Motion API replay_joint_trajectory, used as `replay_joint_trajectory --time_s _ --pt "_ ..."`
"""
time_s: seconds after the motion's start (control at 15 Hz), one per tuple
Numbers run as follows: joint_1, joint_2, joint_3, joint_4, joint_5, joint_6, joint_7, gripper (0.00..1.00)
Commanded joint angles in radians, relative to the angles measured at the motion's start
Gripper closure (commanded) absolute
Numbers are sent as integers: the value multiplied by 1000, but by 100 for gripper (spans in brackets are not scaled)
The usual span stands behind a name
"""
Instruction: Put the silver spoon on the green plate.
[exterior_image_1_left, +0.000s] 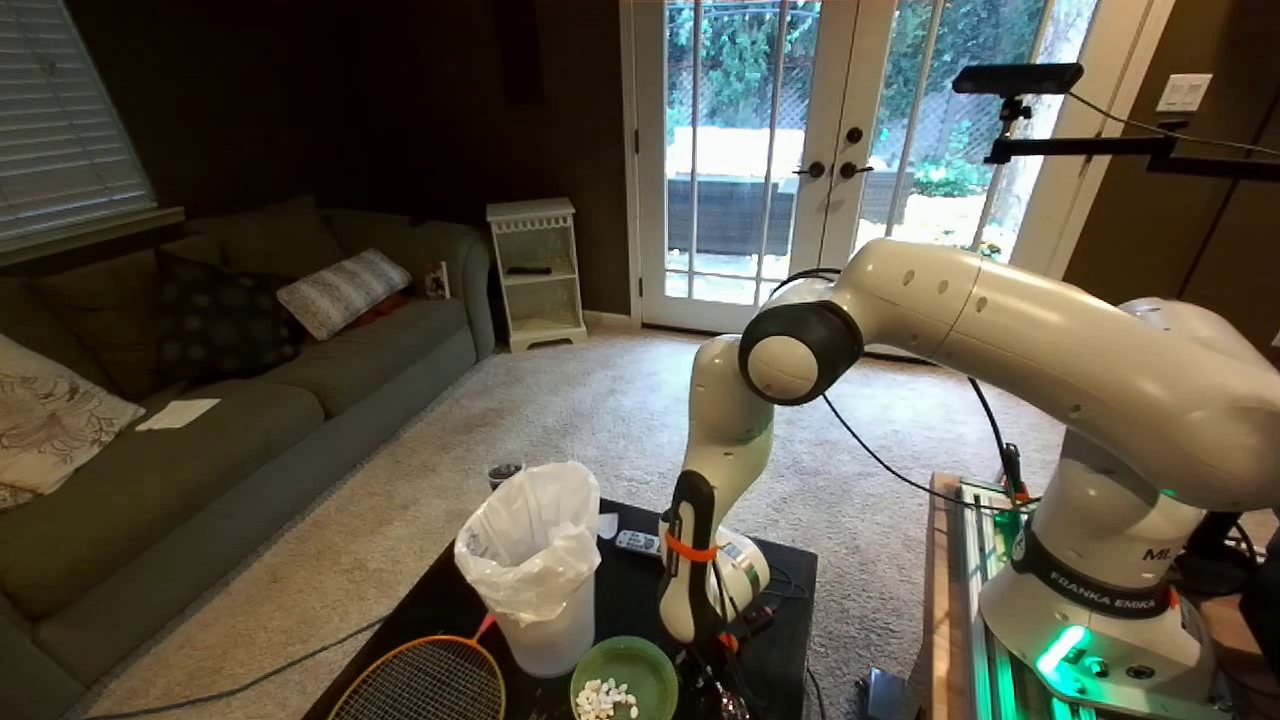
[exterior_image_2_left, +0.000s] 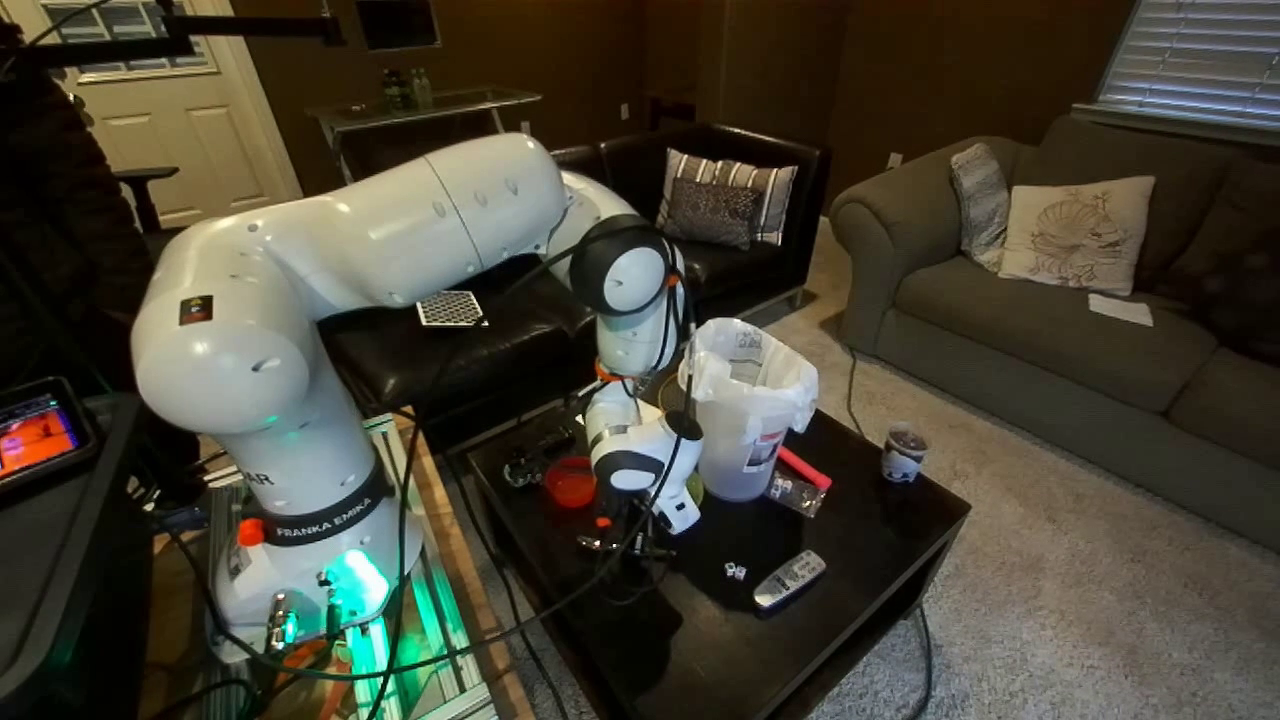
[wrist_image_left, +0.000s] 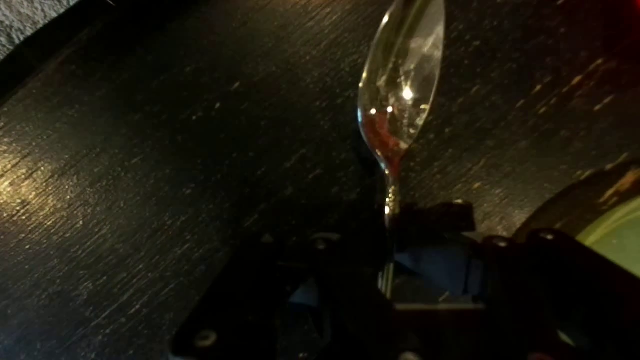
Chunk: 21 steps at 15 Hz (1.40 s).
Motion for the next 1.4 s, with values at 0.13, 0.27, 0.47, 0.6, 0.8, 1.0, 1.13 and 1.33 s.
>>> replay_joint_trajectory --time_s 0.13,0.27,0.47,0.6,0.8,1.0,1.13,1.33 --pt "-33 -58 52 -35 -52 -32 -89 98" --pt "-70 -80 83 -27 -77 -88 -144 98" --pt "-120 -105 112 11 -91 -200 -211 98" --pt "-132 -116 113 43 -89 -267 -237 98" --pt "-121 -108 98 114 -85 -353 -253 98" --pt "-104 -92 75 168 -65 -399 -224 98" --pt "-109 -87 56 172 -45 -382 -194 98" --pt "-143 -67 33 172 -17 -353 -159 98"
